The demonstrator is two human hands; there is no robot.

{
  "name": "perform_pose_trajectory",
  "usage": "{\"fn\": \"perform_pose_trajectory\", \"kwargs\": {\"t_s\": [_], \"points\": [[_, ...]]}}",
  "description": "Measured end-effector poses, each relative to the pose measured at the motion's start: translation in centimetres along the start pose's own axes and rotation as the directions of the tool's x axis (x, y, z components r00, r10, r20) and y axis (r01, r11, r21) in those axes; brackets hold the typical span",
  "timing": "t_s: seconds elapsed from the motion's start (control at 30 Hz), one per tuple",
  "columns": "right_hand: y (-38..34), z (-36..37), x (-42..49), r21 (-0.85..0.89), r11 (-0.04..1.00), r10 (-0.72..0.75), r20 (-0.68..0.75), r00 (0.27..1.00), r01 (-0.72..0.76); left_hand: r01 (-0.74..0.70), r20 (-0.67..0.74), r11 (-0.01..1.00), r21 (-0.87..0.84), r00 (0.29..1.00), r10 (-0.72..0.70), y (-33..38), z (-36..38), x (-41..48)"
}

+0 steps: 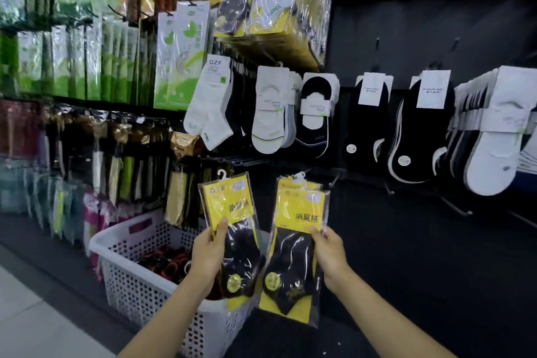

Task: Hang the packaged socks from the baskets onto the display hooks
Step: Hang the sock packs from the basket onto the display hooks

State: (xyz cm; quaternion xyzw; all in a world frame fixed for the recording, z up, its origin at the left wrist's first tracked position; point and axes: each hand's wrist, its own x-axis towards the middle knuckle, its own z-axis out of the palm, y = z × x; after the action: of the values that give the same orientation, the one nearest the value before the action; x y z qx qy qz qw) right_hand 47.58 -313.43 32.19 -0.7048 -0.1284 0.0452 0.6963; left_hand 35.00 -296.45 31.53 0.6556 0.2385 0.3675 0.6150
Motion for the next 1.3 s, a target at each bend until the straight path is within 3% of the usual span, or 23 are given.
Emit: {"fn": "perform_pose_trajectory", "kwargs": {"t_s": [0.27, 0.4, 0.73, 0.8, 0.93, 1.1, 1.17, 1.3], "points": [[-0.9, 1.8, 3.4, -0.068, 0.996, -0.057, -0.047, 0.997, 0.054, -0.125, -0.021, 0.99, 0.068, 0.992, 0.127, 0.3, -1.8, 1.8], [-0.1, 2.7, 4.9, -0.071, 0.997, 0.028, -0.044, 0.999, -0.031, -0.084, -0.025, 0.995, 0.058, 0.996, 0.085, -0.1, -1.8, 2.6], [3.1, 0.2, 4.4, 0.16, 0.936, 0.338, -0.157, 0.928, -0.314, 0.012, 0.052, 0.999, 0.029, 0.999, -0.014, -1.8, -0.1, 3.2], [3.1, -0.3, 3.4, 0.163, 0.938, 0.325, -0.103, 0.94, -0.307, 0.002, 0.091, 1.0, 0.029, 0.996, -0.004, -2.0, 0.5, 2.9], [1.7, -0.2, 1.2, 0.139, 0.963, 0.213, 0.133, 0.968, -0.231, -0.055, 0.182, 0.999, 0.002, 0.982, 0.053, -1.7, 2.0, 1.9], [-0.2, 0.6, -0.4, 0.102, 0.986, 0.096, 0.312, 0.945, -0.134, -0.056, 0.26, 0.998, 0.01, 0.964, 0.051, -0.7, 4.7, 0.4], [-0.3, 0.7, -0.8, 0.102, 0.989, 0.072, 0.291, 0.954, -0.105, -0.072, 0.281, 0.997, -0.017, 0.957, 0.074, -0.5, 5.7, -0.2], [0.0, 0.1, -0.4, 0.122, 0.992, -0.041, 0.084, 0.996, 0.031, -0.047, 0.268, 0.997, -0.054, 0.962, 0.06, 0.0, 6.9, -0.6]]}}
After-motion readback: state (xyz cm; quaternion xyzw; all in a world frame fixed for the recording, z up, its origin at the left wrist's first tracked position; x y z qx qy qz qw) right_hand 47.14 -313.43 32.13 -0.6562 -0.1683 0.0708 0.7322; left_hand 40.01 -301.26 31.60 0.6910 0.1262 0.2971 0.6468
